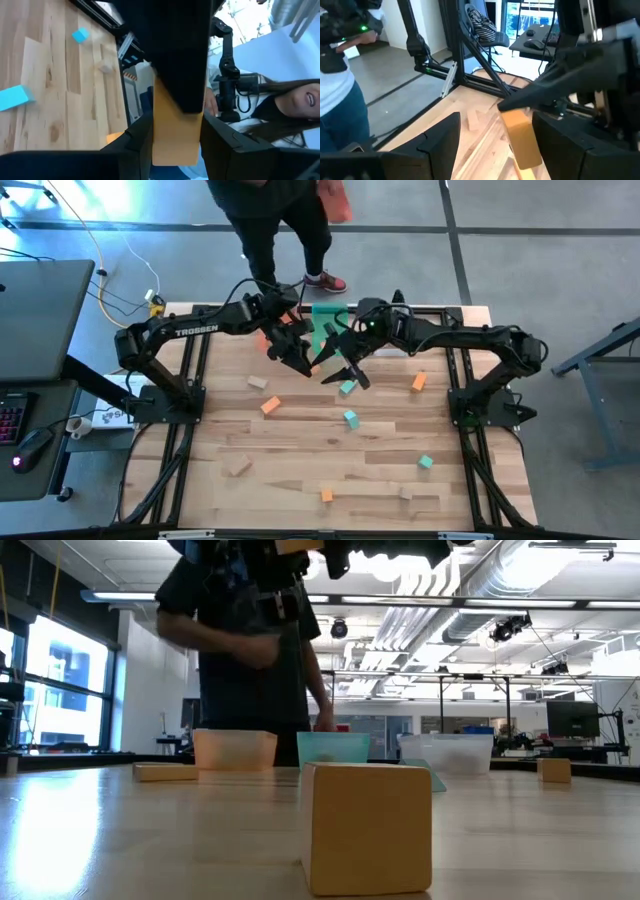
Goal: Sort & place blocks by color
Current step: Put the yellow block into the green bin
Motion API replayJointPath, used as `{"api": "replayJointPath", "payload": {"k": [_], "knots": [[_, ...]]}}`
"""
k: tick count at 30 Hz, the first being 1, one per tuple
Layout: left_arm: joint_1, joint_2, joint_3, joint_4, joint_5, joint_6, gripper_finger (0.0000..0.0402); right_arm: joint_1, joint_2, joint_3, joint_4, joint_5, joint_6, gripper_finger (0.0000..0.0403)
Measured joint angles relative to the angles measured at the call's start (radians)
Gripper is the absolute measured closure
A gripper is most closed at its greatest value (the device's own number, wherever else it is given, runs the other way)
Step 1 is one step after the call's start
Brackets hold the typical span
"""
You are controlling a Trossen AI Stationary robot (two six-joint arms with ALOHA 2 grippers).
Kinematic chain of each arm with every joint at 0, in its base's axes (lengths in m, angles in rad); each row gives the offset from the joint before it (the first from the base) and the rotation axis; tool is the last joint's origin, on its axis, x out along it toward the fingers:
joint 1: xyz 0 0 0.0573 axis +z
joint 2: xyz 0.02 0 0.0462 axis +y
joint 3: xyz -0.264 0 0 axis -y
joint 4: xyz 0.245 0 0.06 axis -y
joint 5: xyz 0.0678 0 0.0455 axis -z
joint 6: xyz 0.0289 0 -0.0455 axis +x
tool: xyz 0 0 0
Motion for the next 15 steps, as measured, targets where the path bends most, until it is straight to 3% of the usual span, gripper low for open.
{"api": "replayJointPath", "payload": {"k": [9, 15], "knots": [[-0.009, 0.0, 0.0, 0.059, 0.019, -0.027, 0.0296, 0.017, 0.001, 0.0, 0.018, 0.068, 0.016, 0.0173], [-0.013, 0.0, 0.0, 0.07, 0.034, -0.043, 0.0297, 0.017, 0.001, 0.0, 0.022, 0.094, 0.039, 0.024]]}}
